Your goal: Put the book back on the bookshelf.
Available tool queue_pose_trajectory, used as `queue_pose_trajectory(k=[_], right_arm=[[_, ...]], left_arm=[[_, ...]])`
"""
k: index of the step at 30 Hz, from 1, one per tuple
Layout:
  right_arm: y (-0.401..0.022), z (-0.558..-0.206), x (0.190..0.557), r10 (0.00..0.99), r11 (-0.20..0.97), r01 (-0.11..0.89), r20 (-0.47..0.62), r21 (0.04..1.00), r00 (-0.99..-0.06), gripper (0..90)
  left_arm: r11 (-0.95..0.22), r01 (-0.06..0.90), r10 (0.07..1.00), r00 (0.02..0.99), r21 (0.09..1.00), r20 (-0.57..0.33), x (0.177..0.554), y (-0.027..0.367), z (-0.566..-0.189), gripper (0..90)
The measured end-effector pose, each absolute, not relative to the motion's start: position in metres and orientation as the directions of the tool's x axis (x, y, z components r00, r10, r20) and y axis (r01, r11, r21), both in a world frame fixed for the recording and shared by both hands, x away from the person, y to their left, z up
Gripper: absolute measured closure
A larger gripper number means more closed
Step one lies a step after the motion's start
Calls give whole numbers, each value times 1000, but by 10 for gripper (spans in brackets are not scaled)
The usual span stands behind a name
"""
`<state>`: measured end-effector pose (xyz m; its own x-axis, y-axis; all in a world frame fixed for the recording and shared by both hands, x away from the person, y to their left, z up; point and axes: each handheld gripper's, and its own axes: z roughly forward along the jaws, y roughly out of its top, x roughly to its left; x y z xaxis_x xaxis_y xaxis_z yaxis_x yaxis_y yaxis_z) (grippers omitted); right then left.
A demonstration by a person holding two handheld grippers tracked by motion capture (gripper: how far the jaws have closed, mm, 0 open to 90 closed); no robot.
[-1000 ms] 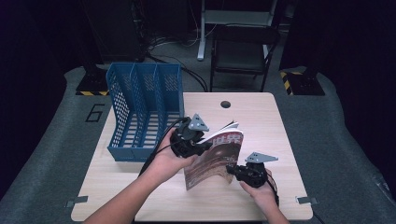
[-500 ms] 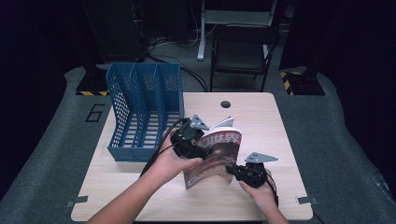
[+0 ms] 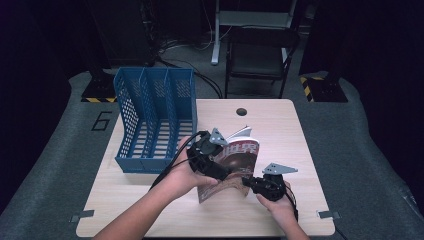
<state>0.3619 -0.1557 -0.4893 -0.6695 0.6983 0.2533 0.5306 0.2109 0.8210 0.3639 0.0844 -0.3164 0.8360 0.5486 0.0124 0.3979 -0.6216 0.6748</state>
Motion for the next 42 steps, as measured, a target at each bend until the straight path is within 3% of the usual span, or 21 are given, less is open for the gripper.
queue_pose_trajectory(k=[1, 3, 19, 23, 30, 42], right_arm=[[-156, -489, 362, 698, 211, 530, 253, 821, -670, 790], [-156, -489, 362, 697, 213, 529, 252, 822, -671, 790], [-156, -490, 362, 695, 211, 529, 255, 822, -673, 793], [-155, -490, 362, 693, 209, 530, 258, 822, -674, 792], [-155, -489, 363, 693, 208, 530, 259, 822, -673, 790], [-155, -490, 365, 701, 206, 526, 250, 825, -668, 785]], left_arm=[[-617, 399, 544, 839, 678, 0, 364, 85, -316, 282], [-637, 351, 512, 858, 687, 37, 362, 86, -316, 146], [-630, 374, 559, 827, 681, 64, 369, 88, -314, 606], [-633, 370, 568, 819, 680, 84, 371, 88, -313, 633], [-631, 387, 561, 826, 672, 51, 379, 95, -311, 780], [-663, 379, 526, 849, 645, 42, 376, 89, -307, 839]])
